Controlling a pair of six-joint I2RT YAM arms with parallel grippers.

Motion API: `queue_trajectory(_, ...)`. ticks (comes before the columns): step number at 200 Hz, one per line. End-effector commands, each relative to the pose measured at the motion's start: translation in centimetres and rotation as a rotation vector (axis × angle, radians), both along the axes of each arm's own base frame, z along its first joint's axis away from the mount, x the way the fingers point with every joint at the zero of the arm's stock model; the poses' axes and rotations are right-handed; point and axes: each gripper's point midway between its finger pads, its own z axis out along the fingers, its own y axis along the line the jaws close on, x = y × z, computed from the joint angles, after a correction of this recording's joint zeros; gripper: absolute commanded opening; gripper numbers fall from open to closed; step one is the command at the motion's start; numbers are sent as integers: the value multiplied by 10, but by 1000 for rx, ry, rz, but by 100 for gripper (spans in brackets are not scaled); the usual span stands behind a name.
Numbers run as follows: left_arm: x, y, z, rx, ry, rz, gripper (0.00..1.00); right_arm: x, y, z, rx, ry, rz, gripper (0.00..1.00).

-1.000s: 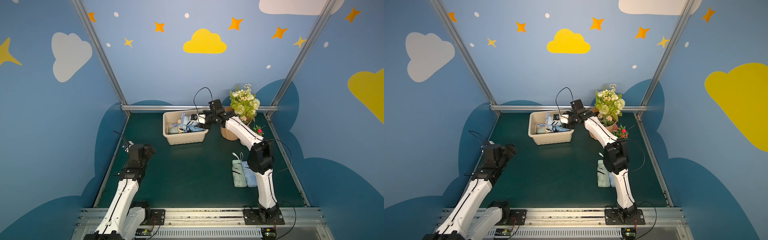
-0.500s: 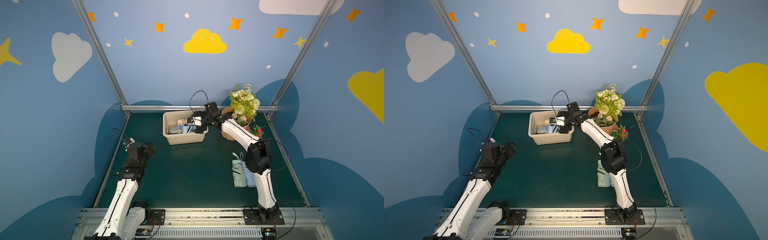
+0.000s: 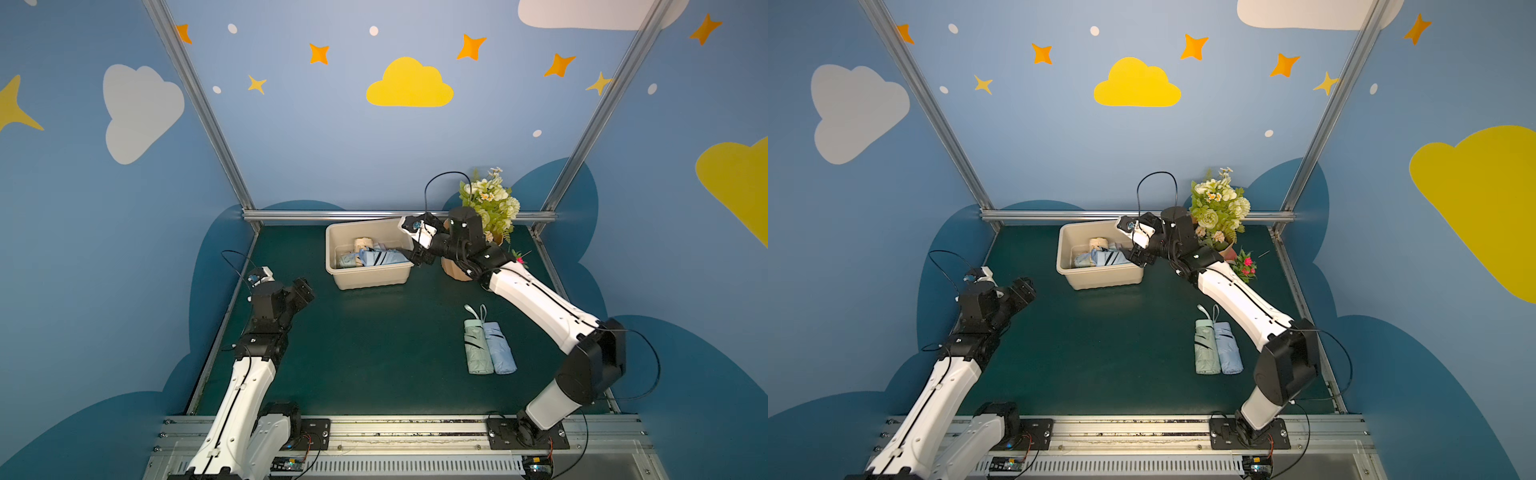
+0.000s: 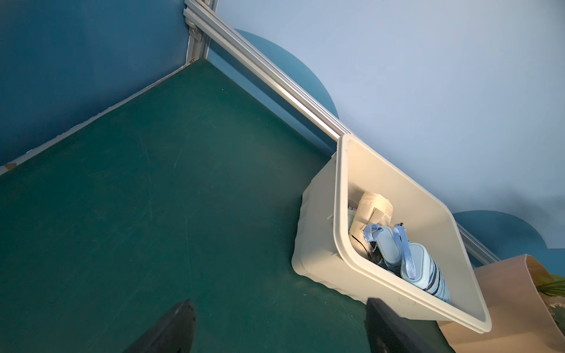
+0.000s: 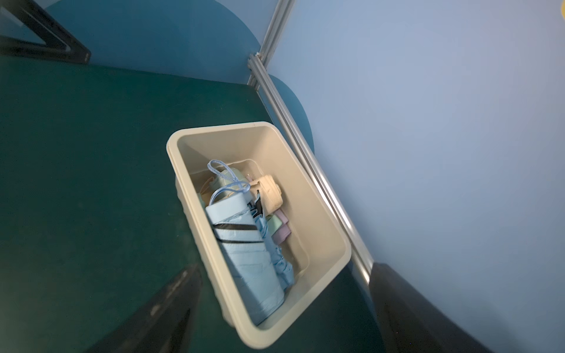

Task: Put the umbrella into the storage box
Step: Place the umbrella in the storage box, then pick up the umbrella from the center of the board.

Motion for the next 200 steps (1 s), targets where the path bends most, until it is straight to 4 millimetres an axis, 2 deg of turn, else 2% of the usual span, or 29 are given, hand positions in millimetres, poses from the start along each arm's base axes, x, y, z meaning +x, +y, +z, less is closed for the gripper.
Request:
queue_trajectory(1, 7, -2, 17, 12, -57, -22, 92, -1, -36, -26, 112, 220, -305, 87)
queue_trajectory(36, 9, -2, 9, -16, -42, -9, 92, -35, -111, -68, 154, 430, -681, 83)
queue_trajectory(54, 9, -2, 4, -36, -31, 0, 92, -60, -151, -97, 133, 572, -885, 83)
queue_trajectory(67, 8, -1, 0, -53, -18, 13, 92, -83, -169, -121, 83, 682, -979, 84)
queue_trajectory(98, 3, 0, -11, -91, 24, 45, 92, -136, -184, -171, -20, 927, -1043, 85)
queue_trajectory(129, -3, -5, -25, -144, 69, 44, 91, -171, -201, -211, -81, 1059, -1122, 85)
queue_trajectory(158, -6, -15, -36, -189, 91, 5, 90, -183, -213, -235, -132, 1107, -1183, 86)
queue_trajectory(200, -7, -22, -44, -232, 112, -11, 89, -182, -210, -261, -275, 1214, -1178, 87)
